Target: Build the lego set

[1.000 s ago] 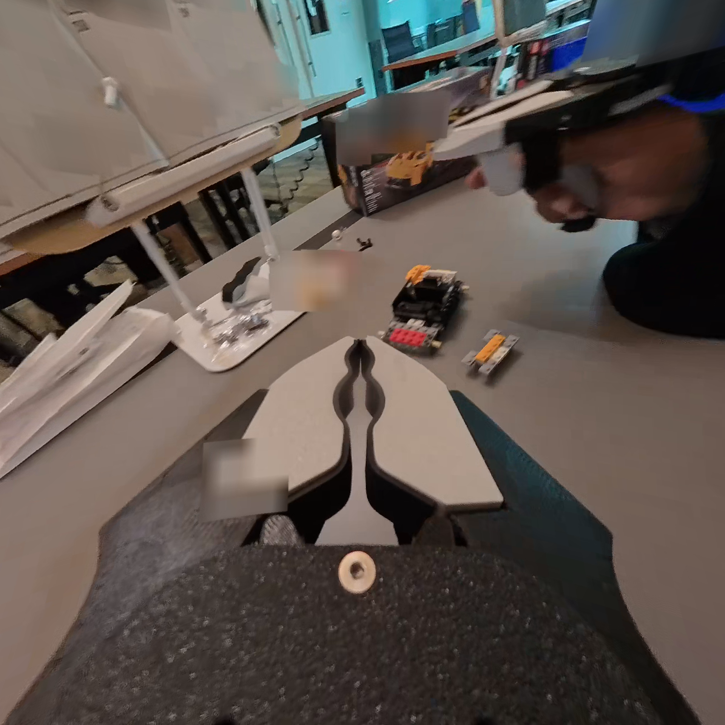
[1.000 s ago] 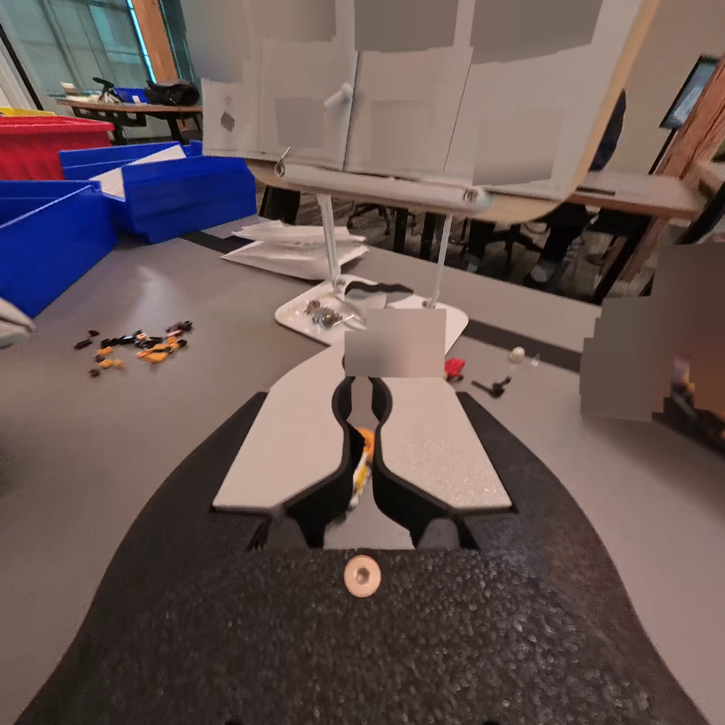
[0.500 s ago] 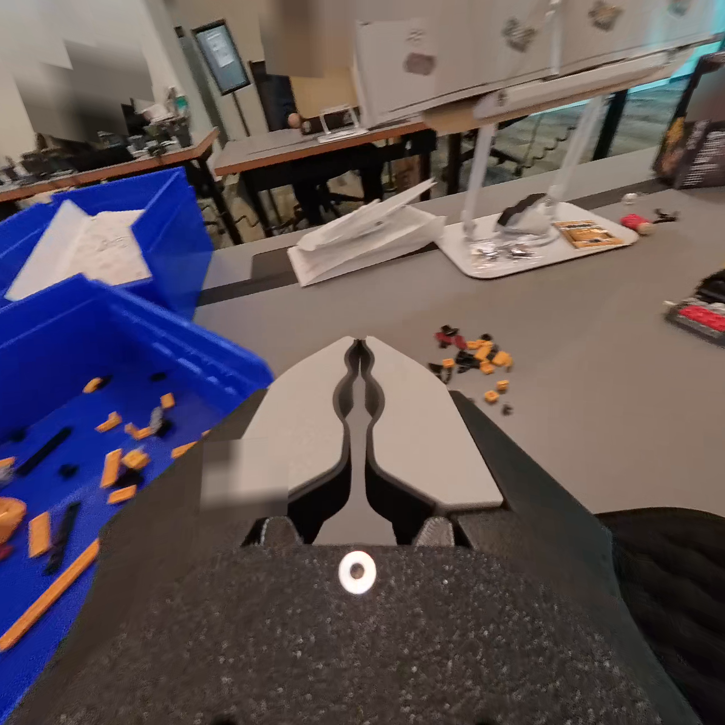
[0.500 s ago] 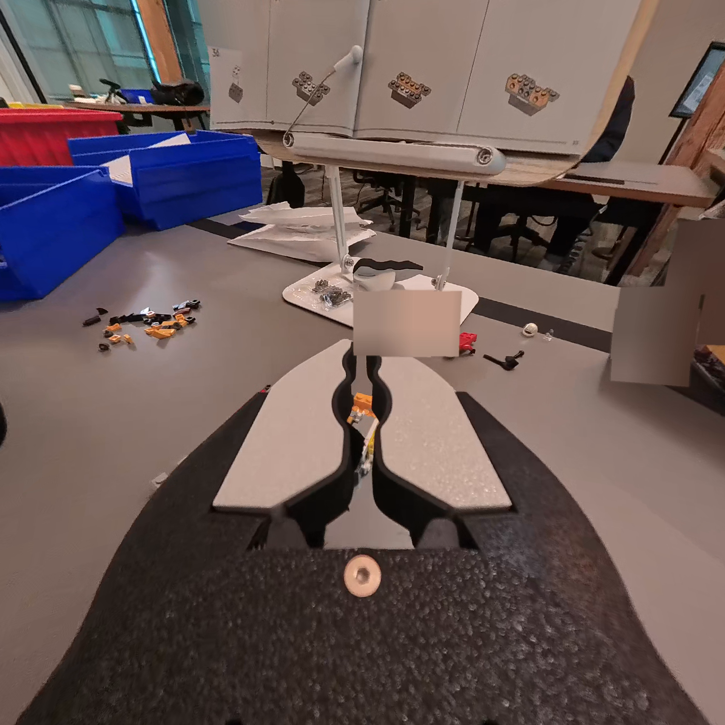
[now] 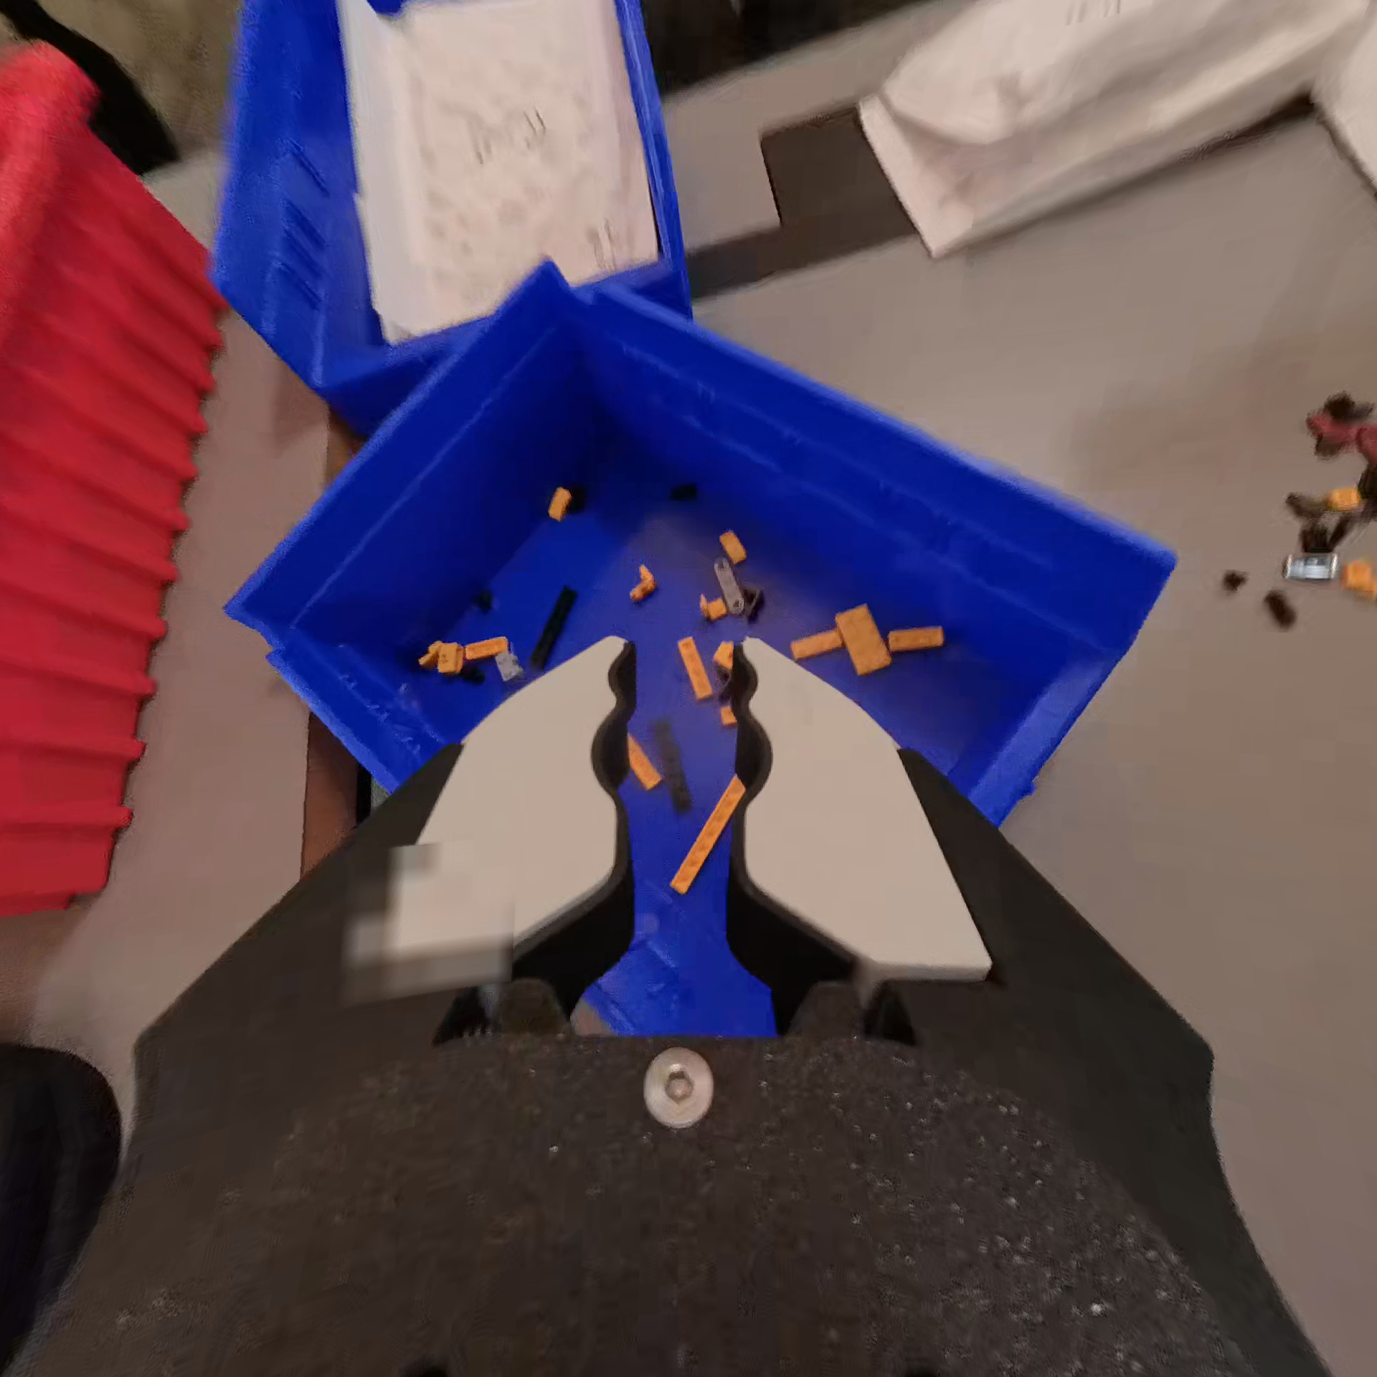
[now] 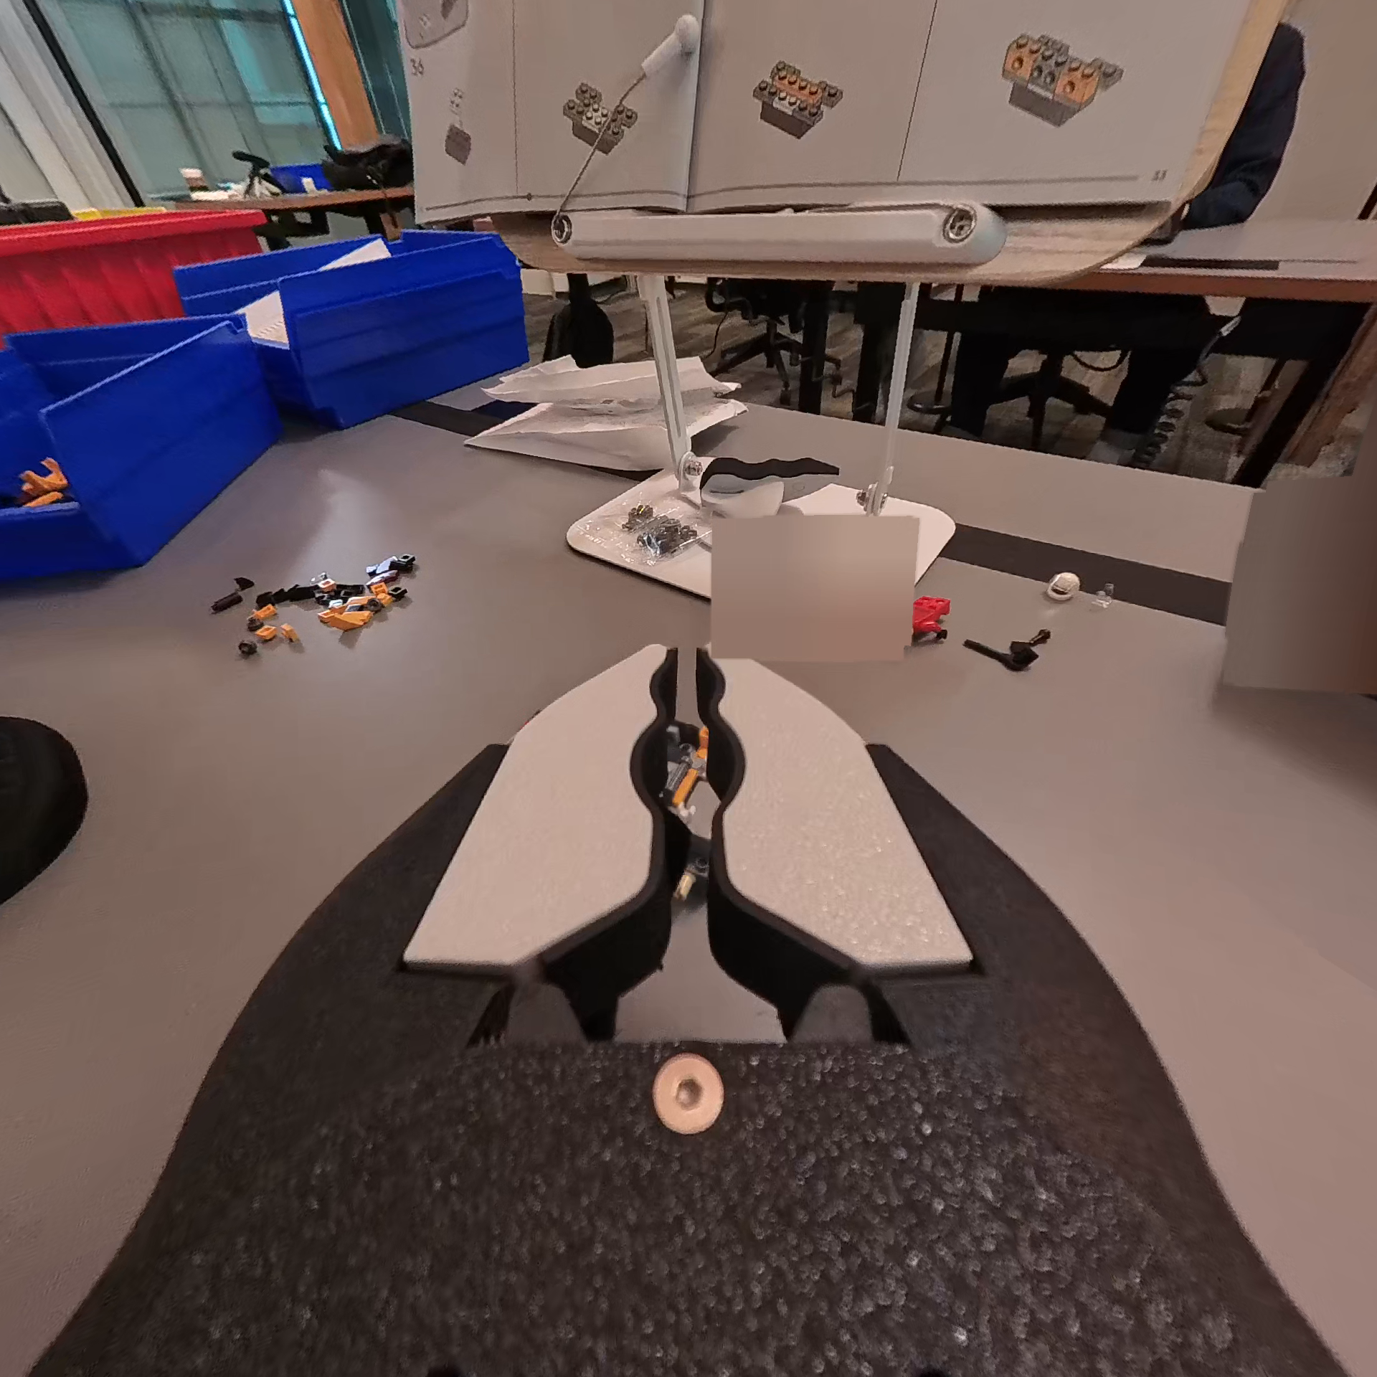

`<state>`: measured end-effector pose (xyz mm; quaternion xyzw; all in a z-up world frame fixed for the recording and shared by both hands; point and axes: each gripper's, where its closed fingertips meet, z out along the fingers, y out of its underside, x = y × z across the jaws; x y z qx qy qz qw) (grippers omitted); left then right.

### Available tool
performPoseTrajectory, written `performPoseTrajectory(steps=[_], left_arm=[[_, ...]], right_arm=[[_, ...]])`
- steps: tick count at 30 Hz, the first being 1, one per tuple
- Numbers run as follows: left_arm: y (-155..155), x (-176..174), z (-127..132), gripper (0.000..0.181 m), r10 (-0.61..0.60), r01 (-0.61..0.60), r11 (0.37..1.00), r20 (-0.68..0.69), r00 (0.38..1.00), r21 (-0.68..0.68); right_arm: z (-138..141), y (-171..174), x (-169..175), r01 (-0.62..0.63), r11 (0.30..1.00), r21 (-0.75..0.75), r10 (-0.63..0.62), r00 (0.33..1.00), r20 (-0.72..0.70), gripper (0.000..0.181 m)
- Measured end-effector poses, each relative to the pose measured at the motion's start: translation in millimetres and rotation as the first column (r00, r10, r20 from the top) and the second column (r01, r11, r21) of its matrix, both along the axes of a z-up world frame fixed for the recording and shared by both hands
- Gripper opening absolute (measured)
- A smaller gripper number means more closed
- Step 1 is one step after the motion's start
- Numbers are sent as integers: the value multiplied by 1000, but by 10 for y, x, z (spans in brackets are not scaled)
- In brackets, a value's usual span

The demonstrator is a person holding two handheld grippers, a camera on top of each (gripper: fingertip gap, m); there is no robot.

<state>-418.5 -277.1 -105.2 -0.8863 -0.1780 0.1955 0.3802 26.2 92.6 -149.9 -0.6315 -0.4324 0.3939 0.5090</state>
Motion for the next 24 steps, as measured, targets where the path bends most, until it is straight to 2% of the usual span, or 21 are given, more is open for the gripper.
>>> performPoseTrajectory(steps=[4,8,13,16,21,24], left_arm=[[19,-156,-423,35,-74,129,971,259,963,-200],[210,-120,-808,35,-111,254,918,417,902,-306],[303,-167,-1241,35,-119,349,810,451,885,-472],[292,-215,-1370,36,-124,375,762,450,884,-528],[298,-249,-1470,17,-130,389,738,449,884,-551],[309,-259,-1380,17,-153,382,746,417,896,-546]], right_arm=[[-42,-19,-20,-10,1000,-4,10,1000,21,4],[-96,-42,-43,-20,1000,-2,20,999,47,4],[-140,-43,-51,-26,1000,-4,26,998,66,4],[-163,-42,-53,-30,999,-14,31,997,72,4],[-187,-45,-59,-39,999,-31,41,996,75,4],[-190,-46,-59,-40,999,-33,43,996,76,4]])
